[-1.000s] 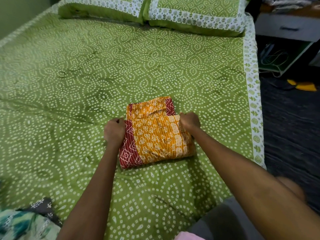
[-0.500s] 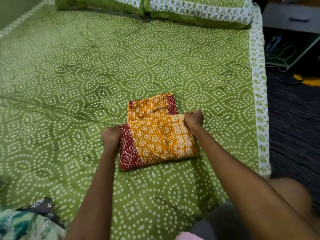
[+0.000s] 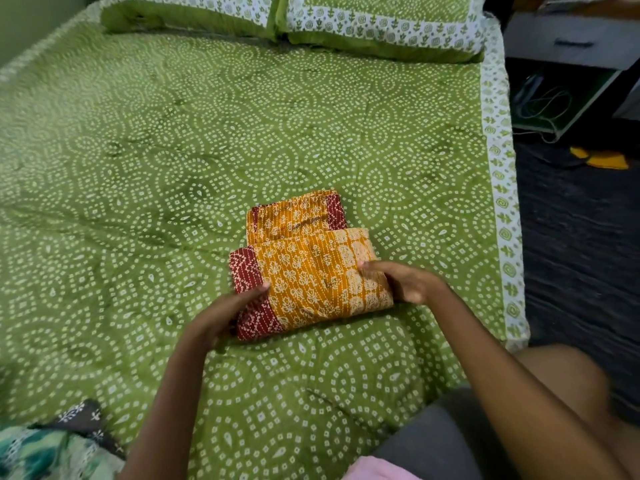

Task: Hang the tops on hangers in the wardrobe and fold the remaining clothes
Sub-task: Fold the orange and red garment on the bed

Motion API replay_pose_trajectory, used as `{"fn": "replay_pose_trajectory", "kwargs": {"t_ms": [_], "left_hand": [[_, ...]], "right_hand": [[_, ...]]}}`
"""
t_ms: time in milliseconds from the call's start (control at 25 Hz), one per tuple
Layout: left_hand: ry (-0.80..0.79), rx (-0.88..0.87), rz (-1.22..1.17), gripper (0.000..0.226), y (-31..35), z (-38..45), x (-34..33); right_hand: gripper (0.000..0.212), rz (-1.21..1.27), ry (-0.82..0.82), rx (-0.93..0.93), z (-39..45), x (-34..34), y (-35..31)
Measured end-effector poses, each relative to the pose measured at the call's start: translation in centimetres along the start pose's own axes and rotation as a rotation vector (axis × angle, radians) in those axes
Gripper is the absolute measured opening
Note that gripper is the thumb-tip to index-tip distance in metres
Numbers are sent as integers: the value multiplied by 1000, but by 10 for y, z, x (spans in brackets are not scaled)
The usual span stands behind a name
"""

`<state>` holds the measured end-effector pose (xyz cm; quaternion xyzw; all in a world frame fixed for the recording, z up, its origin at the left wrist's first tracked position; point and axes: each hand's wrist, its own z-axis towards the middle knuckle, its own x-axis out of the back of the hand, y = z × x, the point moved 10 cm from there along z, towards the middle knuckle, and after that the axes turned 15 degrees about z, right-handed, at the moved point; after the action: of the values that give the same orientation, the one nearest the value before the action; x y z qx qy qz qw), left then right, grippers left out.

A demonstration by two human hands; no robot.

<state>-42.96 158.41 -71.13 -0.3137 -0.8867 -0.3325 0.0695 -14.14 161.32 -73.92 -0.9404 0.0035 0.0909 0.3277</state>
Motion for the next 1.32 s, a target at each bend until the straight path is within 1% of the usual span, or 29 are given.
{"fn": "replay_pose_trajectory", "kwargs": {"t_ms": [40,80,120,160,200,240,280,320,360,400,440,520,560,640,680,760,840,880,920,1000,1040,1080,1160,1280,1320], "left_hand": [[28,-34,26,63,-1,-5,-2],[96,-94,17,51,2,-10,-2],[179,-145,-50,39,8,-18,-1],[265,-202,-143,33,15,-25,2],[338,-269,-213,33,25,-28,7],[423,-325,-232,39,37,-31,16],[520,-356,-195,53,46,-32,27],[601,-384,-134,73,56,-31,38],[674,-402,-106,86,60,-22,51],[719,-418,-143,86,69,-23,61],[723,-450,-228,75,82,-27,67],[658,-470,-452,42,107,-29,73],[605,-459,-515,37,115,-26,75],[560,-468,-516,38,133,-27,79],[558,-509,-500,37,144,-35,82],[546,-644,-497,35,169,-56,89],[577,-775,-415,25,193,-81,95],[625,-817,-369,14,202,-91,100],[711,-850,-334,3,209,-102,108],[1017,-859,-214,20,216,-124,129],[1166,-853,-130,23,221,-138,137],[1276,-845,-57,26,226,-149,142],[1374,-833,-11,32,232,-161,148],[1447,-785,-35,35,223,-162,161],[1442,-789,-21,34,221,-160,164]], "right_hand": [[108,-1,31,50,-5,-1,2],[103,6,81,129,-11,-1,0],[90,22,120,233,-17,-3,-9],[69,27,143,359,-28,-8,-25],[49,17,165,493,-40,-14,-46],[37,1,186,603,-52,-20,-66],[32,-18,219,696,-60,-23,-84],[29,-19,256,761,-68,-24,-102],[26,-4,293,801,-71,-22,-117],[23,21,320,803,-74,-20,-128],[25,66,328,769,-71,-17,-136],[30,191,272,630,-64,-13,-144],[25,221,224,572,-64,-15,-146],[13,185,147,535,-76,-20,-158],[11,161,127,554,-84,-21,-166],[10,190,97,612,-102,-20,-184],[9,263,96,666,-118,-15,-201],[10,283,103,692,-126,-13,-209],[11,284,110,722,-133,-12,-217],[14,309,103,783,-147,-13,-233],[14,339,92,808,-154,-15,-239],[13,365,82,827,-158,-17,-245],[12,414,57,836,-163,-21,-250],[11,486,22,809,-163,-17,-248],[11,486,16,804,-163,-14,-247]]}}
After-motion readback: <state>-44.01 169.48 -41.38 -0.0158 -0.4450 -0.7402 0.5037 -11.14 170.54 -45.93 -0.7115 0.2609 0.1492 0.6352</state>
